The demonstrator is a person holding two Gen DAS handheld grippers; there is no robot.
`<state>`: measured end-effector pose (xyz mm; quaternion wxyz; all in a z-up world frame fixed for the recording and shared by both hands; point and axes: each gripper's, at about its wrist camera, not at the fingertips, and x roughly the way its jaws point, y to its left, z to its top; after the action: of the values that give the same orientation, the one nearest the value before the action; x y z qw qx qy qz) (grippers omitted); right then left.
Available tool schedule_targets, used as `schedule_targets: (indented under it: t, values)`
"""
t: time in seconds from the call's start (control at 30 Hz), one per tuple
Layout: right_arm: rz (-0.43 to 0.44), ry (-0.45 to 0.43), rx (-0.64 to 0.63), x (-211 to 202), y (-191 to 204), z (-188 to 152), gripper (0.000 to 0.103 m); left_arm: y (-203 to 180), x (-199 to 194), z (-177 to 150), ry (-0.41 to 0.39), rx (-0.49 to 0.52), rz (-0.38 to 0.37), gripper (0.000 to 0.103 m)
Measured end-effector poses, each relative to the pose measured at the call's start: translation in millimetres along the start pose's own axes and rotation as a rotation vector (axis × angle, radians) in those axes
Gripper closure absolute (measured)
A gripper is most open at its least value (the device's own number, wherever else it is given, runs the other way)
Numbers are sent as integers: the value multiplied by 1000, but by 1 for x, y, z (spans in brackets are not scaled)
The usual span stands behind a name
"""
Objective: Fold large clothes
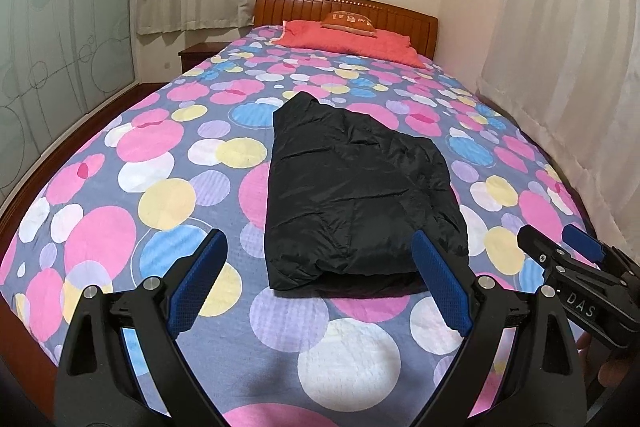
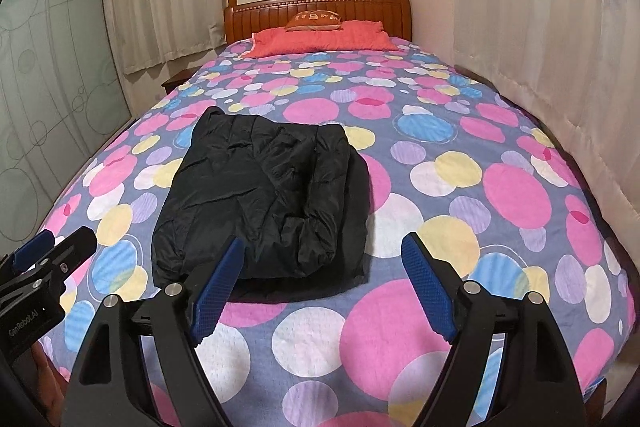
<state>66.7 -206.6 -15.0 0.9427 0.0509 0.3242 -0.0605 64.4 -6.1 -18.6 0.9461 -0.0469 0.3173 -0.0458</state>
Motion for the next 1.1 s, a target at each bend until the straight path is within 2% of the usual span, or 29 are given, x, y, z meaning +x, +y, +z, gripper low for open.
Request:
schedule_targets:
  t: [1.1]
  values:
    - [15,14,2,4,6,-4,23,0,3,-2,4,-1,5,10]
